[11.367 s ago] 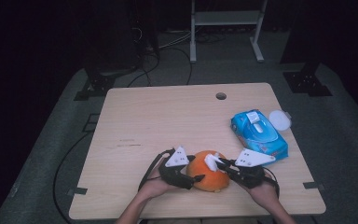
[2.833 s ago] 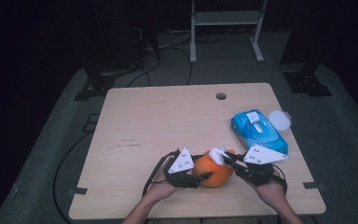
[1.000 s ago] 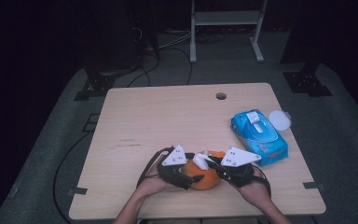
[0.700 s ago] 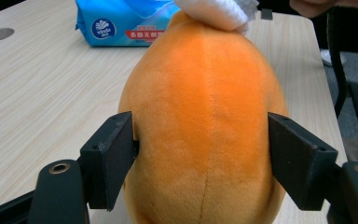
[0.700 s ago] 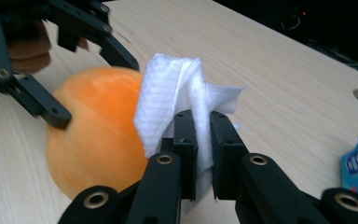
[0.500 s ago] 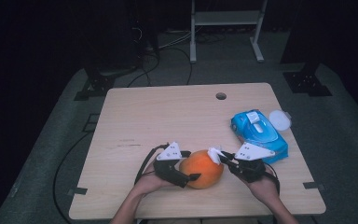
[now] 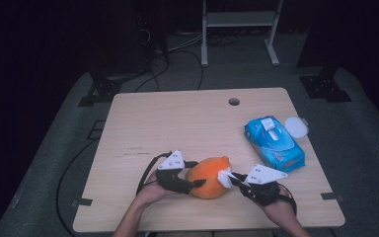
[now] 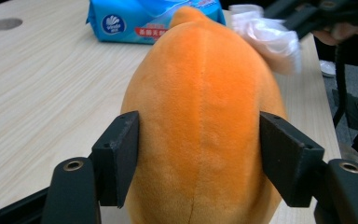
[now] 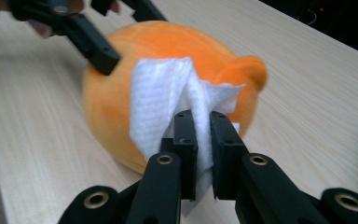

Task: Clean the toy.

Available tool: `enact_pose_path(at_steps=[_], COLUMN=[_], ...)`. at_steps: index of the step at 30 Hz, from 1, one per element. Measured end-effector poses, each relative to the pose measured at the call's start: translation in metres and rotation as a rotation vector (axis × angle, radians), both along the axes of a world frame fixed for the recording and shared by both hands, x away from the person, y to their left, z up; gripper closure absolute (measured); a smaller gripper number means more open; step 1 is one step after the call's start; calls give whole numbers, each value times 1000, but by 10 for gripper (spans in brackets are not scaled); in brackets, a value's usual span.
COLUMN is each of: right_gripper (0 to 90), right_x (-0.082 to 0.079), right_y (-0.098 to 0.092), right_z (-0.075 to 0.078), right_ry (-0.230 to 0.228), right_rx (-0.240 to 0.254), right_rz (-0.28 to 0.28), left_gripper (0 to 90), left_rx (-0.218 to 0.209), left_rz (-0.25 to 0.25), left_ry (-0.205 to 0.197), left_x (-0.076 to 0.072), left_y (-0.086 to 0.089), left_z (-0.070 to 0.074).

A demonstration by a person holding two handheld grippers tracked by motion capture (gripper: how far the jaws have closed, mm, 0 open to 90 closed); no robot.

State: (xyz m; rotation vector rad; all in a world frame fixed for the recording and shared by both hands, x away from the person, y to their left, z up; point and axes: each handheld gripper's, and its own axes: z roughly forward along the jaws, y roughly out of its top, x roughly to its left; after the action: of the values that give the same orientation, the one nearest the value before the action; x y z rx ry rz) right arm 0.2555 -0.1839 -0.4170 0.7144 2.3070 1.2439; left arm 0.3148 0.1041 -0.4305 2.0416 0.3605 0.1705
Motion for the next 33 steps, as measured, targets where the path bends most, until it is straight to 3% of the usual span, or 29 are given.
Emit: enact_pose_path(at_steps=[6,11,16,19,28,33], right_gripper=[818,818,818,818,818,817], right_x=[18,26,24,22,28,29], right_y=[-12,-14,-20,-24,-20,-9], right_z=[2,-2,-14,-13,6,18], right_ry=[13,43,86,89,37,23], right_rx=[71,121,78,76,92,87], right_rz=[-65,-81,-86,-93,-97,-43], left_gripper=[361,333,305,329,351,339], left_rx=[1,-11,-41,-29,33,63], left_rz=[-26,-2,12,-15,-75,-133], left_ry=[-21,-5,16,-21,-111,-156], left_x=[-2,0,2,-1,-15,-25], left_y=[-3,-2,-2,-6,-23,-38], left_z=[-2,-2,-2,-2,3,6])
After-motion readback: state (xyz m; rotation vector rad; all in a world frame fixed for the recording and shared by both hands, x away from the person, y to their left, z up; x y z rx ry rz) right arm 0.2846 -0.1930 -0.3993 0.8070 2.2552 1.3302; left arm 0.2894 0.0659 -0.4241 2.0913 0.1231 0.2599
